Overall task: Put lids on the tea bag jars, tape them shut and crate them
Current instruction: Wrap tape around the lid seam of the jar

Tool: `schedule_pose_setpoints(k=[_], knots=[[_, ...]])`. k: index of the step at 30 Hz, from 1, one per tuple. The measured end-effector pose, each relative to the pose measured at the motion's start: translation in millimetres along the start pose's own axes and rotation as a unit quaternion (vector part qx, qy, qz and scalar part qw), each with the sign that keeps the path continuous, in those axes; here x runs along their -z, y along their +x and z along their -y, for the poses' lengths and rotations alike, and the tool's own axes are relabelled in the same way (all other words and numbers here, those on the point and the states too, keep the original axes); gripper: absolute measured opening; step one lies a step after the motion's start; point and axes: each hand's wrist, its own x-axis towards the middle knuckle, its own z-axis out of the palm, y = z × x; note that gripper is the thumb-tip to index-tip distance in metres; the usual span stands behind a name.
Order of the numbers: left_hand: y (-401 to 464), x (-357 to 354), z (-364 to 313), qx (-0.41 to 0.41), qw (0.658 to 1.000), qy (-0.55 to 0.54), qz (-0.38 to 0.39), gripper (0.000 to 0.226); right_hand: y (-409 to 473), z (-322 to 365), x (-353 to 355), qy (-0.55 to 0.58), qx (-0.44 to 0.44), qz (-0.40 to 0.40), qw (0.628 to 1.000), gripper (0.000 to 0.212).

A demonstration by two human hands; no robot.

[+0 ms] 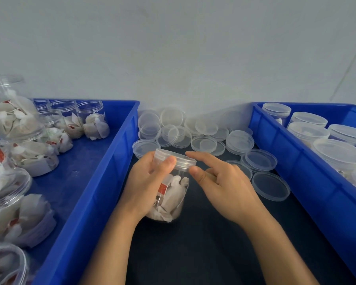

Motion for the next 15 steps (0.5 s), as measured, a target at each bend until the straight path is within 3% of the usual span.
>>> schedule_pose_setpoints(k=[8, 13, 15], knots=[[0, 3, 4, -0.006, 0.999, -0.02, 0.036, 0.06, -5, 9, -1, -0.039, 0.001, -0.006, 0.999, 0.044], [-1, 3, -2, -0.068, 0.992, 0.057, -0.087, 0.05, -7, 13, -2, -0.058, -0.013, -0.045, 0.997, 0.051], [-3, 0, -3, -0.087, 0.987, 0.093, -0.103, 0.05, -6, 15, -5, -0.067, -0.015, -0.064, 0.996, 0.056]])
